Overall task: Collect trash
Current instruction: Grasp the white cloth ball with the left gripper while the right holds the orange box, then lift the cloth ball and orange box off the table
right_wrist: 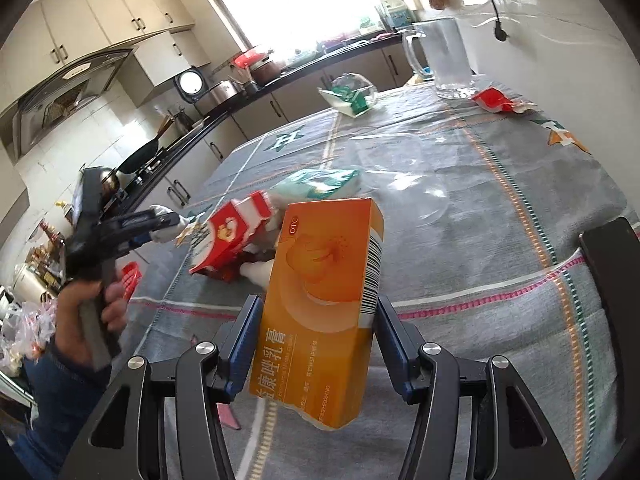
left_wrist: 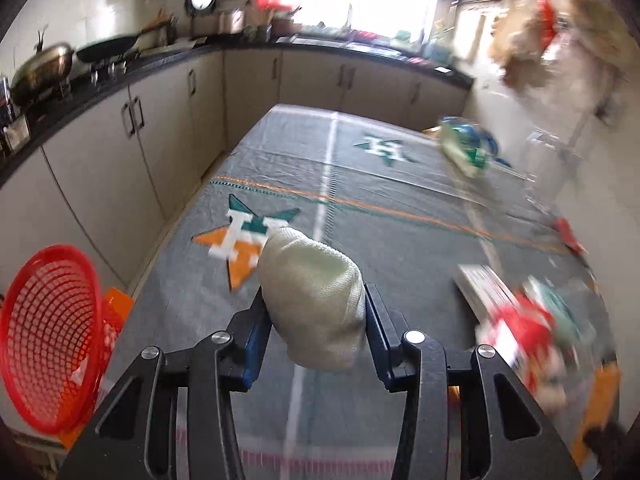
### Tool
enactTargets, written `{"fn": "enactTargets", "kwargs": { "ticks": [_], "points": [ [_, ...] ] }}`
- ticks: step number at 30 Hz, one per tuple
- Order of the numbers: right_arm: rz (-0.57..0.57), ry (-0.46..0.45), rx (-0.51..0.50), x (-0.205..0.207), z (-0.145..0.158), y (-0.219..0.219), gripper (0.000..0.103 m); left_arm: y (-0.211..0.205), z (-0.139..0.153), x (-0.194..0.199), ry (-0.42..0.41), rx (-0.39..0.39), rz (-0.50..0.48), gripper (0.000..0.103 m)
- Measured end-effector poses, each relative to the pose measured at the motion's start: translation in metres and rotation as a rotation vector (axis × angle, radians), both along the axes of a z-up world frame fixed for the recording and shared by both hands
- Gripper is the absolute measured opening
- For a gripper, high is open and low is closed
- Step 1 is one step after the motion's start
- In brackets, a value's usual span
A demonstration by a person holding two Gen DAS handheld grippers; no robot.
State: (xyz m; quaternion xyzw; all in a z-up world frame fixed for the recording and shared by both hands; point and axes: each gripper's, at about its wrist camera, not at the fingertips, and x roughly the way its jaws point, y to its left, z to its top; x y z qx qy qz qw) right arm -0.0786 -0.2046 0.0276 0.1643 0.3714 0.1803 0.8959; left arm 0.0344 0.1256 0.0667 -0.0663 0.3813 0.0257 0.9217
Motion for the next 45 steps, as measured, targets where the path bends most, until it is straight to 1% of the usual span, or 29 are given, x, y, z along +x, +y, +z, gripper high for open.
{"fn": "enactTargets", "kwargs": {
  "ticks": [1, 4, 7, 10, 13, 16, 20, 22, 45],
  "points": [
    [0.006, -0.003, -0.005, -0.002, 0.001, 0.003, 0.061, -0.006, 0.002, -0.021, -0.024, 0.016, -0.018, 0.043],
    [0.03, -0.008, -0.023, -0.007, 0.001, 0.017, 0.061, -0.017, 0.004, -0.066, -0.069, 0.032, -0.06, 0.043],
    [0.055, 0.0, -0.037, -0.009, -0.002, 0.031, 0.061, -0.032, 0.003, -0.099, -0.096, 0.049, -0.093, 0.043],
    [0.077, 0.005, -0.047, -0.012, -0.003, 0.044, 0.061, -0.044, -0.002, -0.123, -0.116, 0.054, -0.121, 0.043],
    [0.091, -0.004, -0.064, -0.016, 0.0, 0.054, 0.061, -0.053, -0.007, -0.136, -0.123, 0.069, -0.155, 0.043],
    [0.097, -0.007, -0.083, -0.019, 0.0, 0.06, 0.061, -0.055, -0.011, -0.14, -0.123, 0.084, -0.156, 0.043],
    [0.095, -0.003, -0.092, -0.021, 0.001, 0.062, 0.061, -0.052, -0.017, -0.139, -0.106, 0.065, -0.151, 0.043],
    [0.096, 0.002, -0.094, -0.02, 0.0, 0.063, 0.061, -0.052, -0.018, -0.138, -0.103, 0.072, -0.149, 0.043],
    [0.109, 0.024, -0.108, -0.018, -0.004, 0.073, 0.061, -0.046, -0.02, -0.137, -0.104, 0.082, -0.134, 0.043]
  ]
}}
